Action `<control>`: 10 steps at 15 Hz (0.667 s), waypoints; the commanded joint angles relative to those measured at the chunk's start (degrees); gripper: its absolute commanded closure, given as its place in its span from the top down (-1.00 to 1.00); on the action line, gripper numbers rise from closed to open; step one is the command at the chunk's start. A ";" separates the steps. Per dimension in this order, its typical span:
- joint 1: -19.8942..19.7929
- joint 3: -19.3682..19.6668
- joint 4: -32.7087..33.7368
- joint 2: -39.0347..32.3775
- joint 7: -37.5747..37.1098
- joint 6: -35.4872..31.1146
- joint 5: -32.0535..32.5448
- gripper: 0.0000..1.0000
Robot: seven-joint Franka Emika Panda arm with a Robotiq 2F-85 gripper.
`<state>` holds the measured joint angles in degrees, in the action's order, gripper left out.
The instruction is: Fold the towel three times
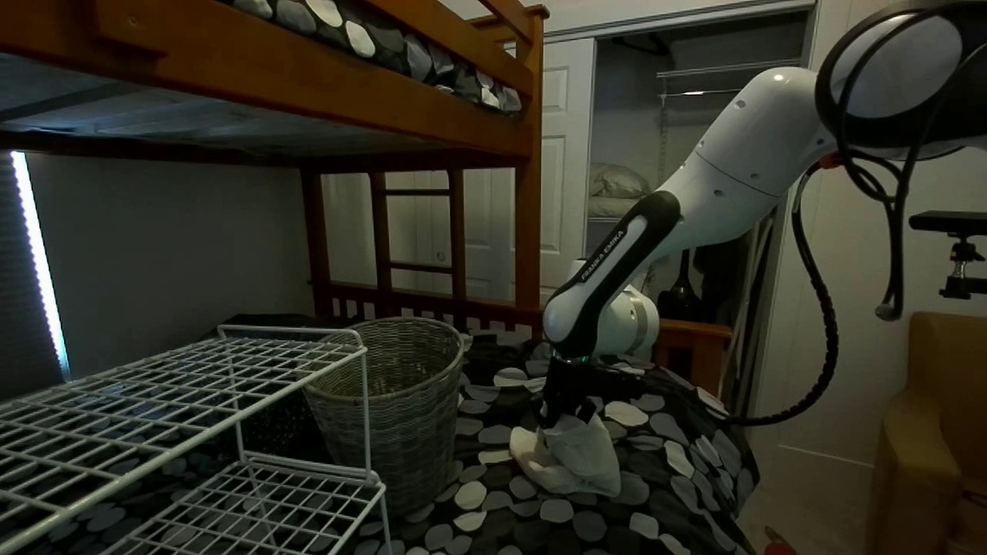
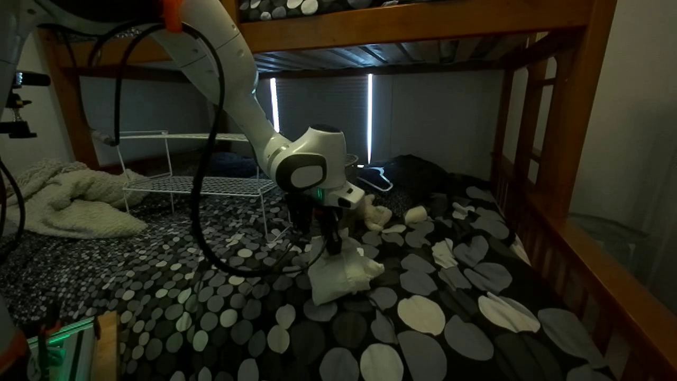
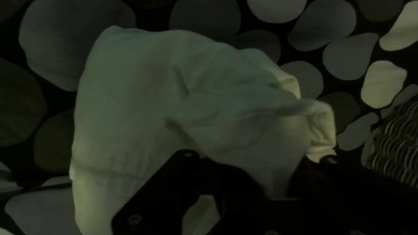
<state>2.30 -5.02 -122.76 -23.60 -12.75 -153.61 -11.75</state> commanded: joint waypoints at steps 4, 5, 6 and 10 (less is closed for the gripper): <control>-1.30 -2.52 1.74 -4.88 3.60 -3.26 -4.92 -0.24; -1.51 -2.87 1.81 -4.70 4.09 -3.46 -5.33 -0.14; -0.94 -2.24 1.69 -4.11 3.57 -3.47 -4.59 0.04; 0.92 0.53 1.03 -1.00 1.22 -1.38 -1.48 0.61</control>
<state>2.12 -6.41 -120.53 -27.33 -10.56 -156.36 -14.79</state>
